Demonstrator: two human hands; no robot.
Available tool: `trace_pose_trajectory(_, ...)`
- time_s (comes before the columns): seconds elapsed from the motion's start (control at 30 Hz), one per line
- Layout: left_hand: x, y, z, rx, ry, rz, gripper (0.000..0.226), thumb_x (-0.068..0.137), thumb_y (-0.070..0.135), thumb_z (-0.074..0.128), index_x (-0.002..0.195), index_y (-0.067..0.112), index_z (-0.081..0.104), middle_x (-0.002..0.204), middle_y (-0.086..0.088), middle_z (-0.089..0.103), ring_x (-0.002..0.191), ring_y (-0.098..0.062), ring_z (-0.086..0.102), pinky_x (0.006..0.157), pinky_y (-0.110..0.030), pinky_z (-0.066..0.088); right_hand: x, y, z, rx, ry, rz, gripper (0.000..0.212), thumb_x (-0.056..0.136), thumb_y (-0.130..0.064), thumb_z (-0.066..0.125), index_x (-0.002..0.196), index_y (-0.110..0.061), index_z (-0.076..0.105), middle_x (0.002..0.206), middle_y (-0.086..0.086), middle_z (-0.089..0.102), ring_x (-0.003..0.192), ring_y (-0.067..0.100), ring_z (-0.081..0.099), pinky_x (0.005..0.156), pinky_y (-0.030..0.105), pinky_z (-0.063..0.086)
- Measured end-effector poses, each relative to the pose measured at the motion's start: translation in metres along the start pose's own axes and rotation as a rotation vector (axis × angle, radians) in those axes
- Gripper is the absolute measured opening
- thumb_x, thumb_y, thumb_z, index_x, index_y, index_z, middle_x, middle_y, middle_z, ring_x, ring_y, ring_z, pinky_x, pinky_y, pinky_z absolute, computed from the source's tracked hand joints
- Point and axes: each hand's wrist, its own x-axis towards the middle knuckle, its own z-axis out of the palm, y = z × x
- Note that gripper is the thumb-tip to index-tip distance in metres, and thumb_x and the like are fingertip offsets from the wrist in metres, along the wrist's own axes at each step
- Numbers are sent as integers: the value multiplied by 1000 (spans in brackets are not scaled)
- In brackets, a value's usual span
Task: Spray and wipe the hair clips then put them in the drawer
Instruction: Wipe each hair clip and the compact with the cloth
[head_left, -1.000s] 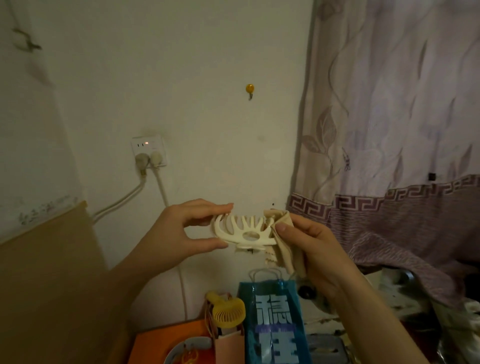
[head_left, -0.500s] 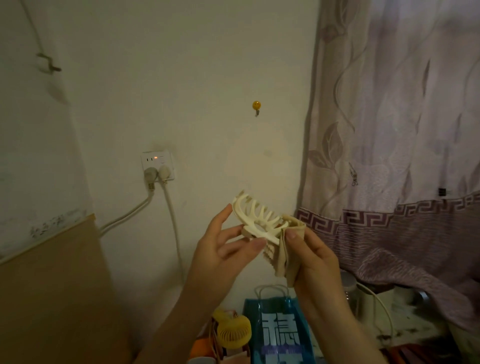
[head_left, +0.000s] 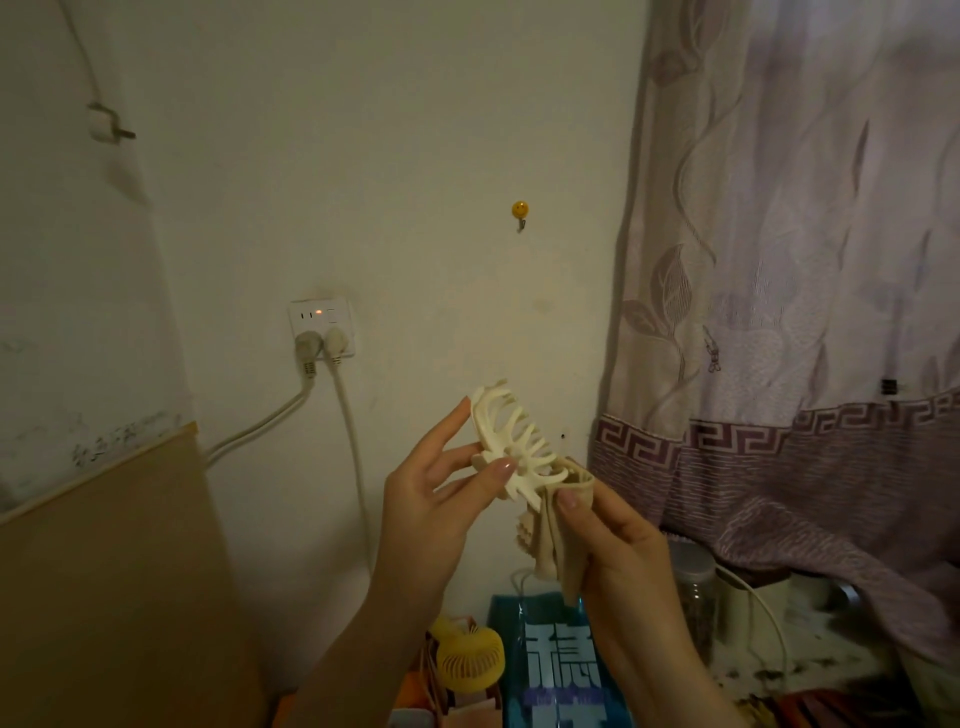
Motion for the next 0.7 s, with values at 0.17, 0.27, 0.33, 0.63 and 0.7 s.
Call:
trace_pose_trajectory(0.17,1,4,-6,3,-61,8,66,70,21,73,132,29,51,91,1,75,85,-15,72,72,-20,56,-2,1,-8,-105,-16,59,34,75,-20,64,105,-6,73,92,20,72,69,25,69,60,32,57)
trace_pose_trajectory(0.27,0,5,-10,2,-82,3,67,66,23,73,129,31,51,89,-2,75,80,-18,72,71,-19,55,-3,-3,-14,-179,-34,104,31,76,-27,62,96,-8,76,88,21,72,67,24,69,60,32,57)
trace_pose_trajectory(0.33,-1,5,-12,-2,-89,-14,67,65,23,73,128,31,52,88,-3,75,78,-18,72,70,-20,55,-1,-8,-17,-219,-19,95,29,78,-30,60,95,-13,76,90,21,72,71,26,70,62,32,58)
trace_pose_trajectory(0.63,-7,1,-9,13,-220,-58,62,62,15,75,122,25,60,89,-12,72,75,-15,71,66,-17,53,22,-41,2,-327,-70,-52,43,77,-30,59,113,-9,69,111,14,70,109,29,64,98,47,48)
trace_pose_trajectory(0.7,-8,1,-7,17,-250,-64,61,63,15,75,121,28,59,90,-8,72,78,-16,72,66,-17,54,23,-42,9,-333,-103,-63,44,76,-31,60,114,-9,69,108,15,71,105,29,65,95,45,51)
